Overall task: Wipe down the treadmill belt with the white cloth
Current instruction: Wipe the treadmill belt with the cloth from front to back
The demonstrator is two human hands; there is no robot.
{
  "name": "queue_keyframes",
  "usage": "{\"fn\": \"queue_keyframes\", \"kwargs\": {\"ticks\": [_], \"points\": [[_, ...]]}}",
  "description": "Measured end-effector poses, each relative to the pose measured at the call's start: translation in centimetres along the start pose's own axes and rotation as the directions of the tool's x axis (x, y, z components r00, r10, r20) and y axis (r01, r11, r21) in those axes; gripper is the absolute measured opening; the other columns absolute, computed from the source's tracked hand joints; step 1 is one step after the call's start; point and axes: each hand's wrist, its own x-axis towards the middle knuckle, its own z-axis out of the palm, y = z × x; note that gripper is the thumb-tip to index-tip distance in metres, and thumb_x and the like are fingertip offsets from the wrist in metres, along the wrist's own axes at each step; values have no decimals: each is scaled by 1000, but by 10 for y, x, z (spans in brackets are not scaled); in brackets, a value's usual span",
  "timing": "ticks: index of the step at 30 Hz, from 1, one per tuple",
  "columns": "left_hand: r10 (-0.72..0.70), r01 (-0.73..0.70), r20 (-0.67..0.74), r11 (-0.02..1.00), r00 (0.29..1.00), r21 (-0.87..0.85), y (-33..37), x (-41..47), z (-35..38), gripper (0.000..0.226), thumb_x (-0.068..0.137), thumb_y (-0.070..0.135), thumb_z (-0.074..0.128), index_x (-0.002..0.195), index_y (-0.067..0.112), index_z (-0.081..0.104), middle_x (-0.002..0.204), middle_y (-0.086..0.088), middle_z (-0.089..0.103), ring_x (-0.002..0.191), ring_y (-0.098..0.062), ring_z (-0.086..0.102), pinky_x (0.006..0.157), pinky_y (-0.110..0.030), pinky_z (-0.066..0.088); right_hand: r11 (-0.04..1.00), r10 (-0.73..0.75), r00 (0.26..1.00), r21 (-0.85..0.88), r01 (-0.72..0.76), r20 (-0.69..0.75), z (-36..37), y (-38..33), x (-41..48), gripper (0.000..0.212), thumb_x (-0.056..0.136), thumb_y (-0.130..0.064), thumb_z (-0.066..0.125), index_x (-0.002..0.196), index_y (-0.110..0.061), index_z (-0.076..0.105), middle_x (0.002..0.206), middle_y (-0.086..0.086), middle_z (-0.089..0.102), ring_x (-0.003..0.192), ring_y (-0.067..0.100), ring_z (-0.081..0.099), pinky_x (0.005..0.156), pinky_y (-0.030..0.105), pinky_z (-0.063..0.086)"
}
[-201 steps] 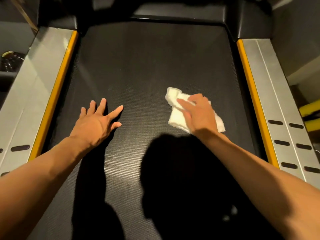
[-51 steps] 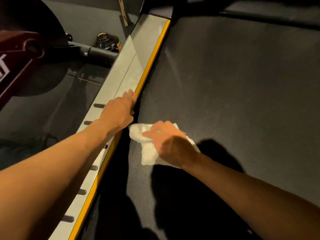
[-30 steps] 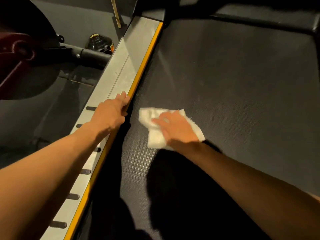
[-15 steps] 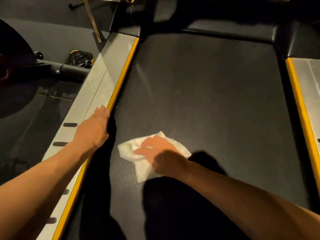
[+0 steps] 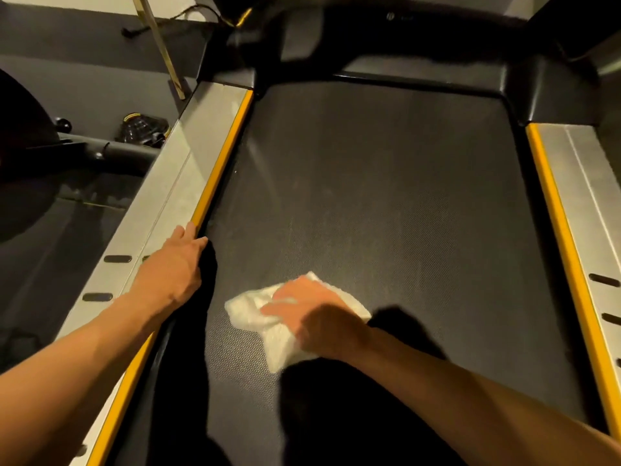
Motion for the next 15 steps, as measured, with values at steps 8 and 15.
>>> {"fn": "queue_keyframes", "kwargs": {"ticks": [8,15], "points": [[7,-10,48,999,999,49,-6,9,15,67,83,3,52,147,13,36,155,-18,11,140,-37,20,112,-47,32,941,267,956,-183,-285,-119,4,31,-6,38,89,-31,28,111,-32,59,103,0,58,87,24,55,76,36,44],[2,-4,78,1000,997,24,-8,7,16,66,84,0,50,147,15,37,160,-14,1,146,-35,13,115,-48,28,938,234,941,-197,-284,-243,-10,78,-3,29,85,-30,53,108,-31,70,109,0,68,99,28,62,78,42,44]]}}
